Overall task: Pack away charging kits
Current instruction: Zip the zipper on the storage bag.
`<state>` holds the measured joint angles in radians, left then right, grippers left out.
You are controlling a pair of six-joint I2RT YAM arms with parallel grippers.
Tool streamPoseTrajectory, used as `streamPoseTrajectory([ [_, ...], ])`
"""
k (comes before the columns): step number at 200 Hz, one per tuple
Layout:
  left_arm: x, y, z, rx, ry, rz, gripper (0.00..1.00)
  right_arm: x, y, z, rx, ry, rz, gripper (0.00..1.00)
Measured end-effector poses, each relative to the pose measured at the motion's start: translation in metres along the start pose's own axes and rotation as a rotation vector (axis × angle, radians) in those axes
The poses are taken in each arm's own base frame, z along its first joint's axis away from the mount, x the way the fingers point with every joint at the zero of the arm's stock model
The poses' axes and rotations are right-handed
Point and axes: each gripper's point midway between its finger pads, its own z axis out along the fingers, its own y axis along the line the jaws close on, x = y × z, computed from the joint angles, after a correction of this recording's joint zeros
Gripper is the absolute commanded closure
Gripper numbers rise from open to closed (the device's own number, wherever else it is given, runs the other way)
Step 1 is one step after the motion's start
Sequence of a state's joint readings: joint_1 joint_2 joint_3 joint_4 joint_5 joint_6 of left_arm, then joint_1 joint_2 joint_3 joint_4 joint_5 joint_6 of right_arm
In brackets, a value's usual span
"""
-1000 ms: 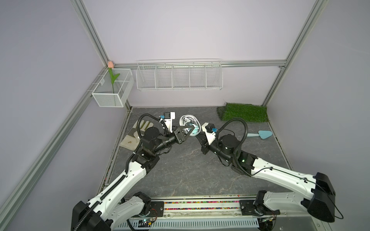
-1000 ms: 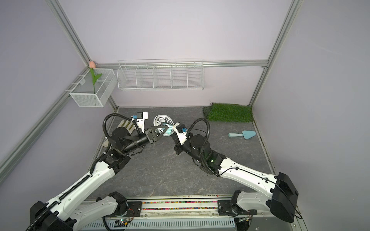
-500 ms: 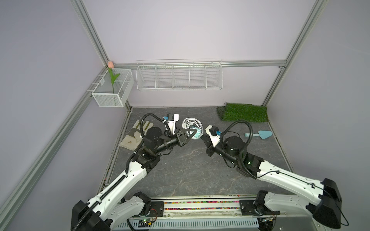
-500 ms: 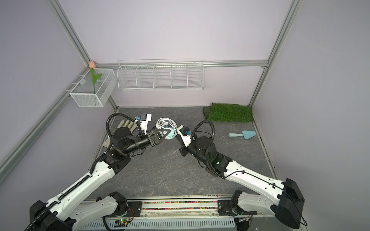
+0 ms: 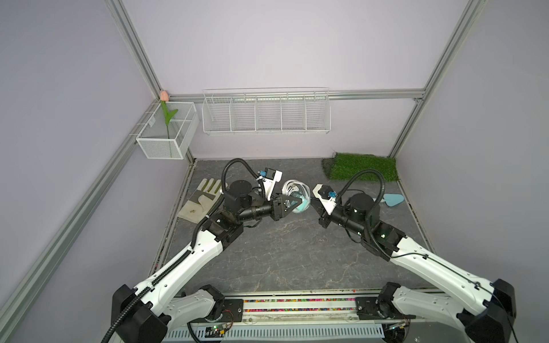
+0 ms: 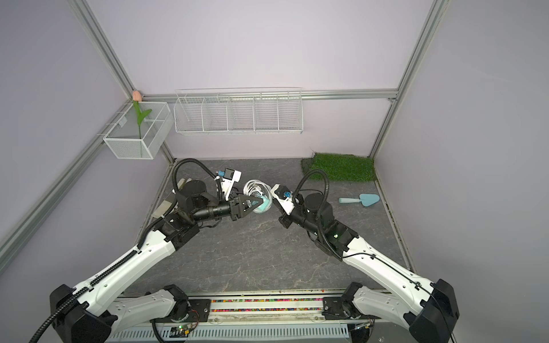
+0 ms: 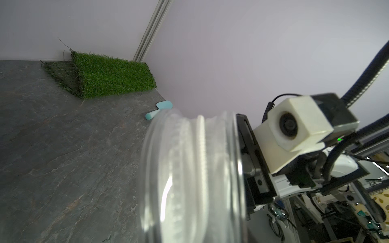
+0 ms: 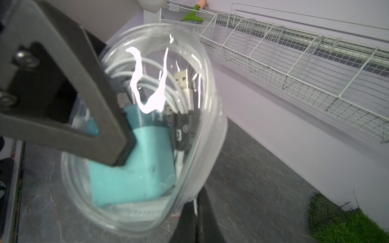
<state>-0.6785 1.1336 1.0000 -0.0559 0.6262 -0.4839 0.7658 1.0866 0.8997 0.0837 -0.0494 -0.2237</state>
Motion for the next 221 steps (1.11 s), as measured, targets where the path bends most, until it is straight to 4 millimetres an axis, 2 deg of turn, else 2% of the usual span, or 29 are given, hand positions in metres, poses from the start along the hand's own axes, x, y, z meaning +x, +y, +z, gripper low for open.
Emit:
streamPoseTrajectory([
  [22, -0.001, 0.005, 0.005, -0.051, 0.022, 0.055, 1.0, -0.007, -0.012, 0.006, 0.018, 0.0, -0.058, 0.94],
  [64, 0.008, 0.015, 0.018, -0.087, 0.09, 0.116, 1.0, -0.003, -0.026, 0.006, 0.022, 0.007, -0.16, 0.94],
  [95, 0.013, 0.012, 0.031, -0.099, 0.134, 0.162, 1.0, -0.01, -0.039, 0.006, 0.02, 0.004, -0.216, 0.94],
  [124, 0.006, 0.007, 0.037, -0.126, 0.128, 0.214, 1.0, -0.023, -0.046, 0.006, 0.007, 0.008, -0.268, 0.94],
  [162, 0.003, 0.006, 0.043, -0.149, 0.141, 0.246, 1.0, -0.034, -0.047, 0.005, -0.026, 0.019, -0.299, 0.94],
  [221, 0.02, 0.006, 0.048, -0.144, 0.216, 0.249, 1.0, -0.023, -0.035, -0.001, -0.12, 0.065, -0.299, 0.94],
])
